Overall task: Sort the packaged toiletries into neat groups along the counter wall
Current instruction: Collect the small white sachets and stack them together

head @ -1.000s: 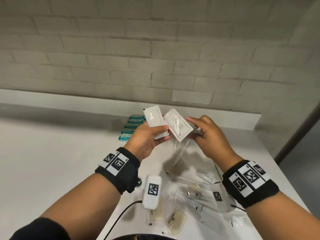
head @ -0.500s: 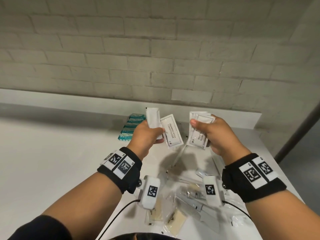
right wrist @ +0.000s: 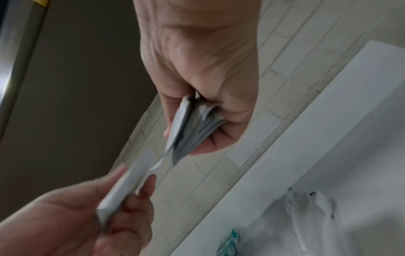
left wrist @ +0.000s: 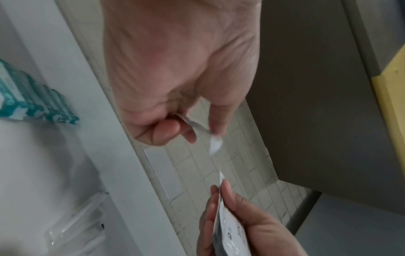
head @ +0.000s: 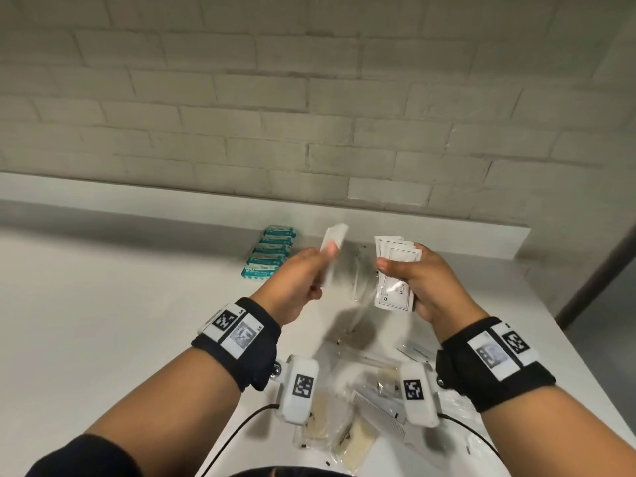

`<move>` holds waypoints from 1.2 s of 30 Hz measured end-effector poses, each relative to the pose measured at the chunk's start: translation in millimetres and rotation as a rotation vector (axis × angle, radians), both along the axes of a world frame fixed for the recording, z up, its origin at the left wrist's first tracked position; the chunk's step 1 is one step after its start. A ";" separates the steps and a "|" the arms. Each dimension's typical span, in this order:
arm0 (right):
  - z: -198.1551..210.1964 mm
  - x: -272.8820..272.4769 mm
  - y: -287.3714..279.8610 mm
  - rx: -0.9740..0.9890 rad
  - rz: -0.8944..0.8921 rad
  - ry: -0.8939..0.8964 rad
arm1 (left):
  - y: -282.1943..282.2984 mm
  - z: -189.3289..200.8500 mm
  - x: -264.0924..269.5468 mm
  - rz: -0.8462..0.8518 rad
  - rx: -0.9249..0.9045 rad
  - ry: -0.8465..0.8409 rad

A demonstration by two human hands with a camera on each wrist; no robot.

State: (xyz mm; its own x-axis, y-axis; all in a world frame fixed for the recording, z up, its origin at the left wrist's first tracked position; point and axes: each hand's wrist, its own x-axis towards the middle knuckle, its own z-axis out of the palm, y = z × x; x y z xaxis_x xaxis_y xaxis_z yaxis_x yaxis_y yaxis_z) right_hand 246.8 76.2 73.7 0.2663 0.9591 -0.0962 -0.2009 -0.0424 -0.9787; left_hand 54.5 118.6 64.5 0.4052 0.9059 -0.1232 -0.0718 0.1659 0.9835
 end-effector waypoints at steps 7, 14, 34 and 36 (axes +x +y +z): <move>-9.7 9.2 -0.3 0.002 -0.010 0.058 | -1.3 -11.7 7.0 0.003 0.064 0.047; -1.2 13.3 -1.7 -0.004 0.002 0.072 | 1.9 -12.7 8.6 0.028 0.039 0.016; 29.2 -27.1 -5.0 -0.085 0.351 -0.234 | -12.1 -11.4 25.5 -0.020 0.055 -0.210; 28.8 -25.0 -5.3 -0.077 0.355 -0.178 | -12.7 -11.7 24.5 -0.051 -0.034 -0.294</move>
State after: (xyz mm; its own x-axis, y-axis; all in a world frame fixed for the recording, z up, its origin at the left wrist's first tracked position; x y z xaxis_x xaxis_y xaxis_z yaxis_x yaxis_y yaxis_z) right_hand 221.7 70.8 102.5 -0.0614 0.9861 -0.1541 0.0121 -0.1536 -0.9881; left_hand 78.9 106.0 52.8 0.4732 0.8806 -0.0238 -0.3434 0.2092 0.9156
